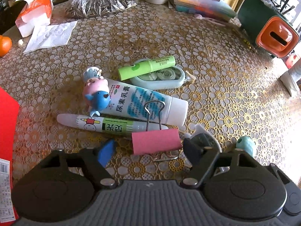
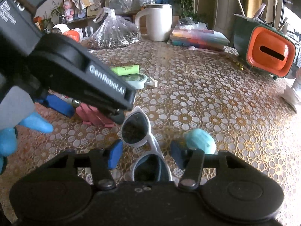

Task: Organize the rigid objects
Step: 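Grasp the pink binder clip with the left tool while the right tool grasps the white sunglasses, then carry the clip with the left tool while the right tool carries the sunglasses over the red box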

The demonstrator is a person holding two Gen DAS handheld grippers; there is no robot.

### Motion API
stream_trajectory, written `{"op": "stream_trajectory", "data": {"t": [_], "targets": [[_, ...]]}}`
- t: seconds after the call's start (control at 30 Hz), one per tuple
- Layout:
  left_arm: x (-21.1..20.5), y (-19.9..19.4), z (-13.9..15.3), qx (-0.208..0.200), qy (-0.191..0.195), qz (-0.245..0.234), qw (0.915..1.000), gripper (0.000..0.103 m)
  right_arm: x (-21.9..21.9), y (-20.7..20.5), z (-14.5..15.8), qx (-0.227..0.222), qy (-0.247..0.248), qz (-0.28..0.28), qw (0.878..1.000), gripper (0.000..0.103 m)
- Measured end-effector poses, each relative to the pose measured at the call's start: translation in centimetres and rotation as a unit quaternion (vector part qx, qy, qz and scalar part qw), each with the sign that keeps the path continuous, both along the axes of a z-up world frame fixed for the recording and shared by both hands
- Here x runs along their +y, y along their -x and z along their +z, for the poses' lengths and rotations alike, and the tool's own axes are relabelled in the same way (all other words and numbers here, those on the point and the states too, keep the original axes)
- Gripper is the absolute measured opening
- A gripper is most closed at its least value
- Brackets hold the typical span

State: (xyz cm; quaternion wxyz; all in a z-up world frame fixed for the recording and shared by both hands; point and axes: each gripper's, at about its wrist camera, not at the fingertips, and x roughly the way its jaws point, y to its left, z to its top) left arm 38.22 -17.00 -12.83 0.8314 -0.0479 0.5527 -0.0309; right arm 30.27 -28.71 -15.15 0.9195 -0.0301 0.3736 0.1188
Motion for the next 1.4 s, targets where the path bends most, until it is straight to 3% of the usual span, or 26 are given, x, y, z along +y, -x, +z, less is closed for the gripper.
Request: {"op": "stream_trajectory", "data": {"t": [0.1,0.23,0.37,0.87,1.4], "targets": [[0.1,0.2,0.1,-0.008,-0.002,-0.002,1.0,0.069,0.1,0.2,0.0,-0.001,-0.001,0.002,1.0,0.043],[0.0,0.4,0.3,-0.014,-0.008,-0.006,0.9998,0.052,0.2,0.4,0.2,-0.003,0.002,0.003,1.0,0.038],[0.3,0.6,0.3,-0.015,-0.008,-0.008,0.9998,0.051,-0.2,0.6,0.3,-0.001,-0.005,-0.002,1.0,0.028],[2.9,3.3,1.3,-0.016,-0.001,-0.011,0.9998,0.051,-0.2,3.3,2.3,-0.008,-0.033,-0.021,0.999,0.027],[6.8,8.6,6.9,-0.04,0.022,-0.031,0.9985,0.051,2.6,7.1,7.9,-0.031,-0.046,-0.013,0.998,0.027]]}}
